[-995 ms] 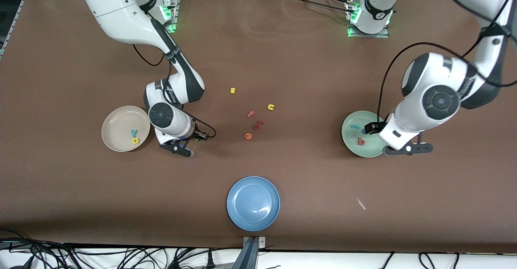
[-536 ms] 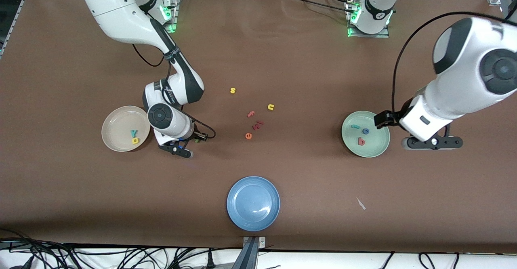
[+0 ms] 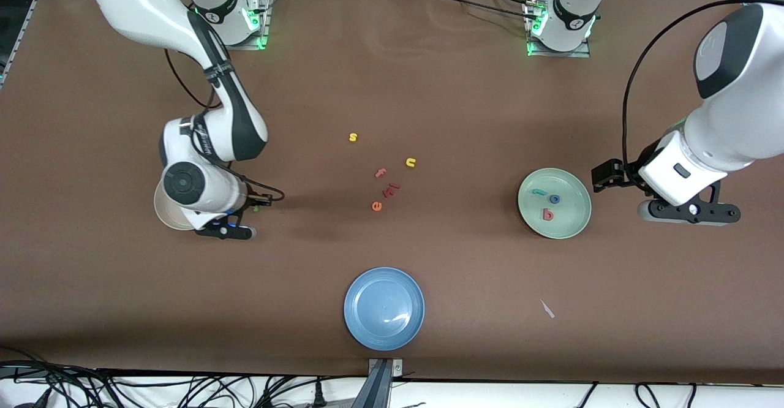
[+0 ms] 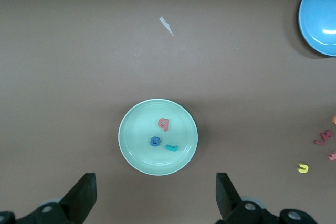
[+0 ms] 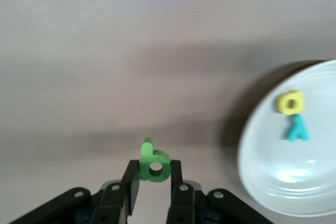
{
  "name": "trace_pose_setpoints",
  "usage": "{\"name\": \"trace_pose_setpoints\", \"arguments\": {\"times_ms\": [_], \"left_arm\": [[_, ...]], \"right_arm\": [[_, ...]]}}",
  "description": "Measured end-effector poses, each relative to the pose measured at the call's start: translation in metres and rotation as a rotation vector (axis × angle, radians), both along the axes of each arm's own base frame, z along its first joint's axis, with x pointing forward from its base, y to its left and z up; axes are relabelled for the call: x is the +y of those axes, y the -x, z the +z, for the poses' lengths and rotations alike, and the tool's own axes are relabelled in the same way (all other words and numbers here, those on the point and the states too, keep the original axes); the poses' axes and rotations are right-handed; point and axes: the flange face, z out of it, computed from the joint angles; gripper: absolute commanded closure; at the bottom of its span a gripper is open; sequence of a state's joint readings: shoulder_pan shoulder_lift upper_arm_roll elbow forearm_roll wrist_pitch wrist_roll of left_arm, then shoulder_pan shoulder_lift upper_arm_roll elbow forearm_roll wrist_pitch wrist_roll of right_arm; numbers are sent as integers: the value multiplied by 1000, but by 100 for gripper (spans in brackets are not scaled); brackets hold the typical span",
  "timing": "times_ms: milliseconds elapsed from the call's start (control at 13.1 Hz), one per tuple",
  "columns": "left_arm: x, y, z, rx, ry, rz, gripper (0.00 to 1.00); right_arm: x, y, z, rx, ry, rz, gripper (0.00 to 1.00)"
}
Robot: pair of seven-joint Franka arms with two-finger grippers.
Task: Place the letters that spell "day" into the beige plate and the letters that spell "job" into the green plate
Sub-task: 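Drop the green 6 on the white plate while the left arm withdraws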
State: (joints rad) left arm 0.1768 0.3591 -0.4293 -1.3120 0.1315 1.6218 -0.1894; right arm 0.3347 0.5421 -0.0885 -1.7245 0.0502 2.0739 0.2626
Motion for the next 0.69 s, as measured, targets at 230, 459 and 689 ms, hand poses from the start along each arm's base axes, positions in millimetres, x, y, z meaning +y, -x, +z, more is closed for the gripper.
{"name": "trace_pose_setpoints", "arguments": {"times_ms": [230,459,689], "left_arm": [[8,15,22,-25,-33,33,0],[6,45,29,-31,-11,49,0],[18,76,26,-28,-39,3,0]], "right_arm": [[-54,17,7,1,-6,105,91],[-105,23,5,1,-5,184,74],[-139,22,-5,1,-8,223,0]]}}
